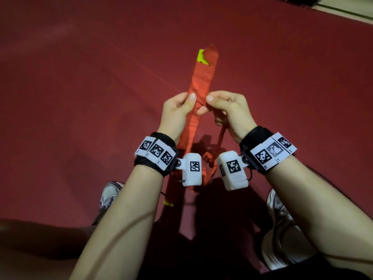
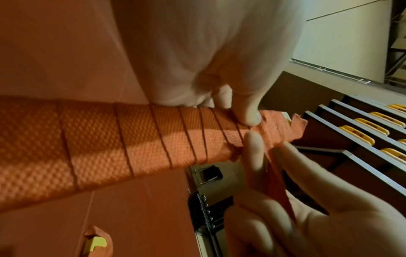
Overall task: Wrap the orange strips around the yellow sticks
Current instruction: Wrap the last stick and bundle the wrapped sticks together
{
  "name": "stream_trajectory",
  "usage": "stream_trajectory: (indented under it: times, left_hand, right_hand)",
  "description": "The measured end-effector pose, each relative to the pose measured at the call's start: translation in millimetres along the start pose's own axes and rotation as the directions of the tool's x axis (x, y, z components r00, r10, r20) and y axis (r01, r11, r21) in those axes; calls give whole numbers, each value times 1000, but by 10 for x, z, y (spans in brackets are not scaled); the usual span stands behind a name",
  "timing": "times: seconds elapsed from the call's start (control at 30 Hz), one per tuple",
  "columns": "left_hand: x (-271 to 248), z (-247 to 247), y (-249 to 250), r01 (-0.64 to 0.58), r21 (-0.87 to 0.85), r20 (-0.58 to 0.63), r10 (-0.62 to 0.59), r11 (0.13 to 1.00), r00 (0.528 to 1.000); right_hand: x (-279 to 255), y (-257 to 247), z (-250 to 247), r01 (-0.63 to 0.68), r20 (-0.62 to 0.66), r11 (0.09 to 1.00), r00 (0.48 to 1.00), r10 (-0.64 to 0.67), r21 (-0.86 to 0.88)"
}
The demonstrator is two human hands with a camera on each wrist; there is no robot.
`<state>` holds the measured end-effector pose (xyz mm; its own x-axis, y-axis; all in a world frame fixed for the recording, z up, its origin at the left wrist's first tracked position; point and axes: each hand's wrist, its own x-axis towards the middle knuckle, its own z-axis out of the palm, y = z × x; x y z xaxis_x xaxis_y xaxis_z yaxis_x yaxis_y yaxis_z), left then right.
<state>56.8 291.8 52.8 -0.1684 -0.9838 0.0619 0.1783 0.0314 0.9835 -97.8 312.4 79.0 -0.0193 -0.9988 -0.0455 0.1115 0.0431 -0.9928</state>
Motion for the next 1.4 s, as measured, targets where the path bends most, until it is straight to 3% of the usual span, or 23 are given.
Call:
stream_trajectory:
  times: [0.1, 0.23, 0.37, 0.47, 0.57, 0.67, 0.77, 0.87, 1.17, 1.27, 1.4]
  left_hand:
    - [11, -45, 13, 40, -44, 23, -39, 998, 999]
    - [-4, -77, 60, 71, -62, 31, -69, 996, 997]
    - [-55, -123, 114, 96, -110, 90, -86, 989, 992]
    - [-46, -172, 68, 104, -98, 114, -93, 990, 989]
    - [-35, -198, 30, 119, -110, 123, -106, 987, 987]
    - [-21, -135, 62, 150, -144, 120, -133, 978, 984]
    - [24, -5, 85, 203, -200, 14, -205, 958, 979]
    - [39, 47, 42, 241, -232, -9, -250, 942, 968]
    - [-12, 144, 85, 358, -204, 204, -318, 911, 926]
    - [22, 172, 79, 301, -139, 187, -273, 944, 944]
    - [77, 134, -55, 158, 143, 67, -169, 977, 983]
  right_hand:
    - [-4, 30, 23, 32, -47, 998, 998, -34, -52]
    - [53, 4, -49, 59, -102, 968, 991, -86, -245]
    - [48, -21, -82, 126, 9, 956, 992, -128, -265]
    - [18, -1, -72, 248, 145, 924, 966, -214, -289]
    - [22, -25, -82, 319, 203, 876, 944, -260, -362]
    - [24, -18, -50, 309, 152, 871, 950, -271, -382]
    - [45, 61, -12, 294, 101, 875, 956, -277, -384]
    - [57, 111, 10, 297, 160, 877, 954, -254, -379]
    - [99, 156, -119, 224, 296, 936, 945, -140, -273]
    - [100, 154, -151, 301, 243, 856, 946, -214, -420]
    - [84, 297, -130, 294, 39, 712, 935, -351, -638]
